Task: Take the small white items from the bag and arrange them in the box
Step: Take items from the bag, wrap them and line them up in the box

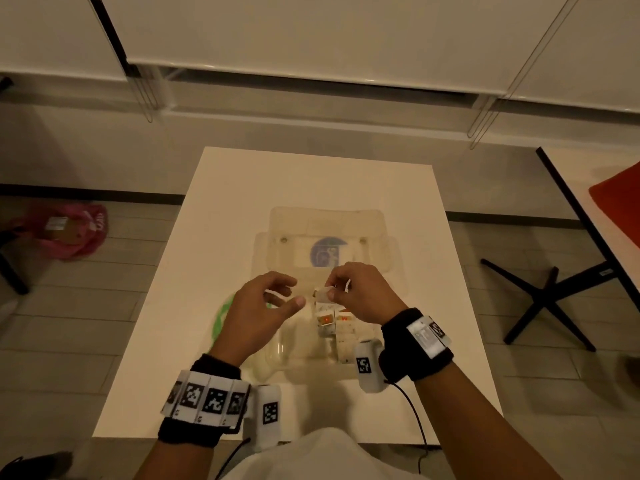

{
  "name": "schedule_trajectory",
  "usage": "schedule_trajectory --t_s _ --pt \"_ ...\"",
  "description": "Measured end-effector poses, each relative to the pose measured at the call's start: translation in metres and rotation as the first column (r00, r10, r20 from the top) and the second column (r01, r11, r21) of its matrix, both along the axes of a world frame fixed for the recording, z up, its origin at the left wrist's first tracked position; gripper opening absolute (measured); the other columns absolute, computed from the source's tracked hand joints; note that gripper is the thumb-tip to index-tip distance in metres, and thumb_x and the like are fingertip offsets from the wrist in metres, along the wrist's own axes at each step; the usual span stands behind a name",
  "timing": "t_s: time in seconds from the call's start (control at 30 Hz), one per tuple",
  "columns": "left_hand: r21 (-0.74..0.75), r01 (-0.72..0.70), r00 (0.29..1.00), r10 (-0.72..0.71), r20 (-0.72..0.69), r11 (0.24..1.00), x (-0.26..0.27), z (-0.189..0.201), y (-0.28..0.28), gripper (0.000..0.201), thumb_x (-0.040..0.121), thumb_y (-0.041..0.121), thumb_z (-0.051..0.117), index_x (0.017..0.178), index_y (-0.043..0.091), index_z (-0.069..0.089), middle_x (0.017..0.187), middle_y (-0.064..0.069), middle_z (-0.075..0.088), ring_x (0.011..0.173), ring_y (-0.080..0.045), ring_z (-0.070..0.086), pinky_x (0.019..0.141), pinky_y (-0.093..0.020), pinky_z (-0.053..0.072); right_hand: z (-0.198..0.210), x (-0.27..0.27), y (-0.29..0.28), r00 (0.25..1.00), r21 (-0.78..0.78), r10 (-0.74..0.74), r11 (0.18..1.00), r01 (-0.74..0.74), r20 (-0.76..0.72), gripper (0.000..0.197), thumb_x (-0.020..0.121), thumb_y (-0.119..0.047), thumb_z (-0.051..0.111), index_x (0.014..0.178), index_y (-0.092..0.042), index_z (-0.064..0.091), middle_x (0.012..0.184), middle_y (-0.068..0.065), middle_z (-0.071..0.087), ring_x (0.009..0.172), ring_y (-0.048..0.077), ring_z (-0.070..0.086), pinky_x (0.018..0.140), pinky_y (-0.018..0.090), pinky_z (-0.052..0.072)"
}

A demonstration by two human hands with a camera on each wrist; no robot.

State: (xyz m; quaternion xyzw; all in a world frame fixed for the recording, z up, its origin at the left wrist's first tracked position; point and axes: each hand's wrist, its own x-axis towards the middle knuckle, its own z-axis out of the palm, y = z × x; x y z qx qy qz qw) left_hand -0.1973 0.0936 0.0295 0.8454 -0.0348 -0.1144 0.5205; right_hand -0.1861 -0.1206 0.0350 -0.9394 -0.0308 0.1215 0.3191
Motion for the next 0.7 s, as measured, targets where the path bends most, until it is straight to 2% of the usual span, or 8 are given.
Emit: schedule_trajectory --t_s 0.1,0.2,0.27,0.33,0.43,0.5,0.57,0.7 --pt "-0.031 -0.001 0.993 -0.003 -0.119 1.0 -0.002 -0.003 0.028 0.006 0.086 0.018 0.077 0.09 0.015 0.073 0.079 -0.005 0.07 0.064 -0.009 0.062 0.059 -0.02 0.049 -0.035 0.012 0.0 0.986 -0.124 -0.001 0.992 -0.021 -0.168 0.01 0.089 -0.018 0.069 0.097 -0.013 0.073 0.089 -0.004 0.062 0.082 0.014 0.054 0.07 0.022 0.037" --pt "0.011 0.026 0.972 -0.023 -0.236 1.0 -0.011 -0.014 0.064 0.012 0.088 0.015 0.075 0.081 0.006 0.07 0.076 -0.015 0.07 0.061 -0.01 0.058 0.058 -0.024 0.049 -0.064 0.017 0.003 0.95 -0.155 -0.028 0.988 -0.022 -0.311 0.014 0.087 -0.013 0.071 0.1 -0.012 0.074 0.107 0.002 0.069 0.088 0.015 0.057 0.075 0.022 0.04" --pt "0.065 0.059 0.945 -0.035 -0.325 0.996 -0.022 -0.026 0.088 0.02 0.089 0.019 0.074 0.079 0.004 0.068 0.062 -0.007 0.065 0.054 -0.006 0.053 0.055 -0.021 0.044 -0.08 0.018 0.006 0.923 -0.182 -0.014 0.981 -0.061 -0.384 0.019 0.087 -0.013 0.072 0.106 -0.012 0.073 0.116 0.003 0.067 0.101 0.02 0.061 0.079 0.023 0.042" --pt "0.128 0.079 0.91 -0.019 -0.414 0.989 -0.035 -0.041 0.112 0.026 0.09 0.024 0.073 0.077 0.002 0.067 0.052 0.002 0.056 0.049 -0.005 0.046 0.053 -0.021 0.039 -0.093 0.018 0.009 0.899 -0.207 0.005 0.973 -0.106 -0.438 0.021 0.086 -0.013 0.073 0.107 -0.012 0.074 0.117 0.005 0.067 0.109 0.022 0.061 0.08 0.022 0.042" --pt "0.225 0.161 0.839 -0.013 -0.544 0.961 -0.055 -0.065 0.14 0.031 0.091 0.03 0.071 0.071 0.007 0.069 0.051 0.005 0.054 0.046 -0.006 0.043 0.054 -0.021 0.036 -0.107 0.017 0.012 0.872 -0.224 0.007 0.965 -0.133 -0.489 0.009 0.082 -0.008 0.076 0.088 -0.014 0.074 0.107 0.008 0.07 0.098 0.023 0.063 0.074 0.024 0.043" --pt "0.26 0.228 0.779 -0.015 -0.627 0.938 -0.069 -0.081 0.154 0.033 0.092 0.033 0.07 0.067 0.011 0.068 0.052 0.005 0.054 0.044 -0.006 0.041 0.052 -0.021 0.034 -0.113 0.018 0.013 0.868 -0.248 0.005 0.958 -0.147 -0.496 0.016 0.081 -0.006 0.075 0.098 -0.009 0.075 0.111 0.01 0.07 0.1 0.025 0.065 0.077 0.026 0.048" --pt "0.293 0.292 0.733 -0.017 -0.68 0.91 -0.081 -0.094 0.163 0.035 0.093 0.033 0.069 0.065 0.013 0.067 0.047 0.007 0.05 0.042 -0.006 0.041 0.048 -0.019 0.034 -0.116 0.019 0.014 0.877 -0.293 0.007 0.941 -0.169 -0.481 0.024 0.084 -0.008 0.071 0.109 -0.007 0.074 0.118 0.01 0.069 0.108 0.027 0.064 0.088 0.031 0.053" --pt "0.35 0.346 0.664 0.036 -0.747 0.871 -0.101 -0.11 0.173 0.031 0.091 0.032 0.07 0.065 0.015 0.067 0.049 0.008 0.055 0.048 -0.004 0.049 0.051 -0.017 0.037 -0.118 0.022 0.013 0.912 -0.377 0.048 0.9 -0.216 -0.408 0.023 0.091 -0.013 0.062 0.112 -0.006 0.071 0.118 0.012 0.067 0.109 0.029 0.063 0.091 0.034 0.053"
